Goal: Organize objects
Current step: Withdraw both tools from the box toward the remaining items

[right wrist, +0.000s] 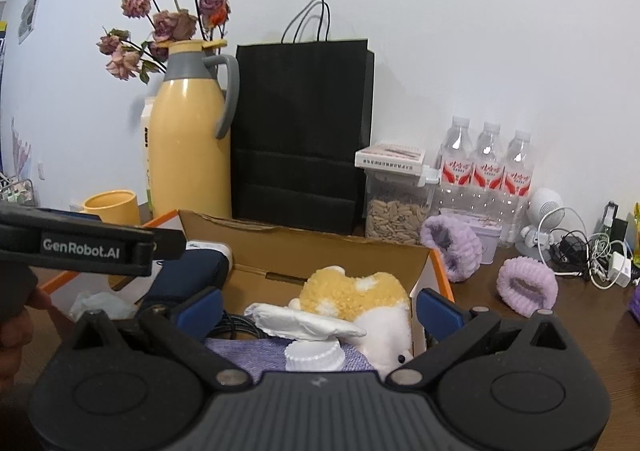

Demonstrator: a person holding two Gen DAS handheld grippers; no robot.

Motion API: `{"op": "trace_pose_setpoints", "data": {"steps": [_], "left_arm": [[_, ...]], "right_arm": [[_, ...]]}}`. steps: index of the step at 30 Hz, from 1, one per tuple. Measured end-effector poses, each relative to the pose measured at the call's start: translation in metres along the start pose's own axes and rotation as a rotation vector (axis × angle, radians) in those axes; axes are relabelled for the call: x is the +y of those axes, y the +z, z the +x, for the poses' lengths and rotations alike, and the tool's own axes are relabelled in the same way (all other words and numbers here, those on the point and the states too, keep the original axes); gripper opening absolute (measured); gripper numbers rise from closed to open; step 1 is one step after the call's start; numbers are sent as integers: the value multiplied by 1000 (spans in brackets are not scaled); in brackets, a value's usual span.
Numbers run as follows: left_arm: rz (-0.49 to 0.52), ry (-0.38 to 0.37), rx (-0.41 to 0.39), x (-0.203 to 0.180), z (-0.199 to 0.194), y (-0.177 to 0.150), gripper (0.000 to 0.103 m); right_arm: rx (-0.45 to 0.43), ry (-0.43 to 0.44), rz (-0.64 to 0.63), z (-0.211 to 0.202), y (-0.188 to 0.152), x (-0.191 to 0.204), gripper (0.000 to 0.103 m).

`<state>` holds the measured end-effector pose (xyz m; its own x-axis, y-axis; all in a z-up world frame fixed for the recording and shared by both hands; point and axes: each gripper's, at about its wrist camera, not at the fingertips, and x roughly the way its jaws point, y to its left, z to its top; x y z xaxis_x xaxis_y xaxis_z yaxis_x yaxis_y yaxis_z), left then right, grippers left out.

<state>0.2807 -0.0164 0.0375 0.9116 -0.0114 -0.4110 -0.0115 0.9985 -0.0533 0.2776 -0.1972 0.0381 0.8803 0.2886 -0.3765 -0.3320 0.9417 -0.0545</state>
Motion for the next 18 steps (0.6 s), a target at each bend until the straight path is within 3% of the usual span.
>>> {"op": "trace_pose_setpoints", "data": {"steps": [8,18], "left_arm": [[11,1,-24,4,-30,-18,103],[11,14,15,19,-61,-47,103]], "right_arm": [[-36,-16,-7,-31,-10,7,103],[-15,-28,20,-71,-39,7,103]]}}
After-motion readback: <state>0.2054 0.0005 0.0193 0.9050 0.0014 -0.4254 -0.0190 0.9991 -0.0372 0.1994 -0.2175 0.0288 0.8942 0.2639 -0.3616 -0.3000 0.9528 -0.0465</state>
